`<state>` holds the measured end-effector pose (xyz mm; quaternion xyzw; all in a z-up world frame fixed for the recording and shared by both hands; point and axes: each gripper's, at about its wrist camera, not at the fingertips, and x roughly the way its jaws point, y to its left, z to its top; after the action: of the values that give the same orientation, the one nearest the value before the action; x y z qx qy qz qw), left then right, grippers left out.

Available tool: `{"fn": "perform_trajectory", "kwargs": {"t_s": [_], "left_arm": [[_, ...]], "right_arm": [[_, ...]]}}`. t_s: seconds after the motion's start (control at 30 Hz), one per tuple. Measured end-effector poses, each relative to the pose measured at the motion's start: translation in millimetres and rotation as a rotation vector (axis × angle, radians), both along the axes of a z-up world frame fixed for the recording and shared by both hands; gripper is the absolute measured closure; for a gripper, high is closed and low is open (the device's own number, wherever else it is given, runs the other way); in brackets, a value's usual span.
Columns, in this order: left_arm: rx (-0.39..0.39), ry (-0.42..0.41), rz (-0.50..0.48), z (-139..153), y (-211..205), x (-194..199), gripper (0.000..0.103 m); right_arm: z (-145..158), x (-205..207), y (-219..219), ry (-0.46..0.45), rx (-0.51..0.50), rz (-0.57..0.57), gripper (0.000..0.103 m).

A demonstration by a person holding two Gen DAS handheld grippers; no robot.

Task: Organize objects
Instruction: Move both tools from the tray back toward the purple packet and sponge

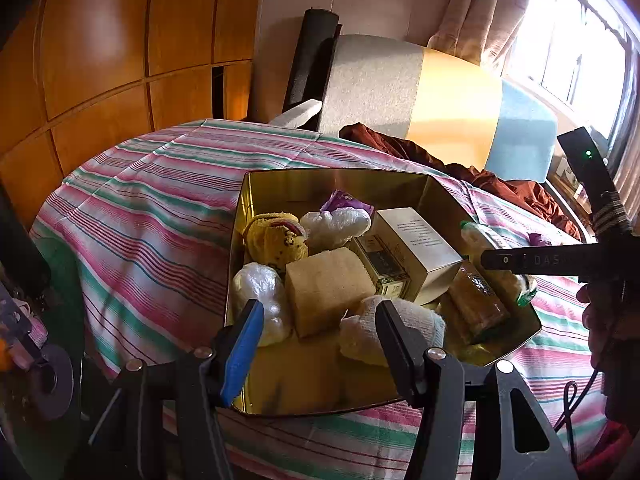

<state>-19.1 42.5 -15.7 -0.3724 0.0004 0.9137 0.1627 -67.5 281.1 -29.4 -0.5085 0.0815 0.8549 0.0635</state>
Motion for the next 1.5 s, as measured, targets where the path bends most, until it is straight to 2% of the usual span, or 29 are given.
{"fn": "perform_trajectory", "kwargs": {"t_s": [0.27, 0.47, 0.63, 0.9, 1.23, 1.5], "left_arm": [[-0.011, -0.005, 0.003, -2, 2, 1, 0.044], [-0.025, 0.004, -0.002, 0, 5, 4, 0.044], [-0.042, 0.019, -0.011, 4, 9, 8, 0.043], [-0.066, 0.042, -0.062, 12, 27, 17, 0.043], [-0.108, 0.078, -0.16, 23, 70, 25, 0.042], [-0.129, 0.108, -0.261, 34, 117, 29, 0.038]], "right_arm": [[-5, 7, -4, 0.006, 0.019, 0.02, 0.054], [9, 25, -3, 0.048, 0.035, 0.025, 0.054], [19, 44, 17, 0.078, 0.057, 0.007, 0.053], [20, 73, 81, 0.075, 0.079, -0.113, 0.053], [13, 103, 173, 0.032, 0.112, -0.275, 0.053], [1, 123, 258, -0.002, 0.122, -0.429, 0.041]]}}
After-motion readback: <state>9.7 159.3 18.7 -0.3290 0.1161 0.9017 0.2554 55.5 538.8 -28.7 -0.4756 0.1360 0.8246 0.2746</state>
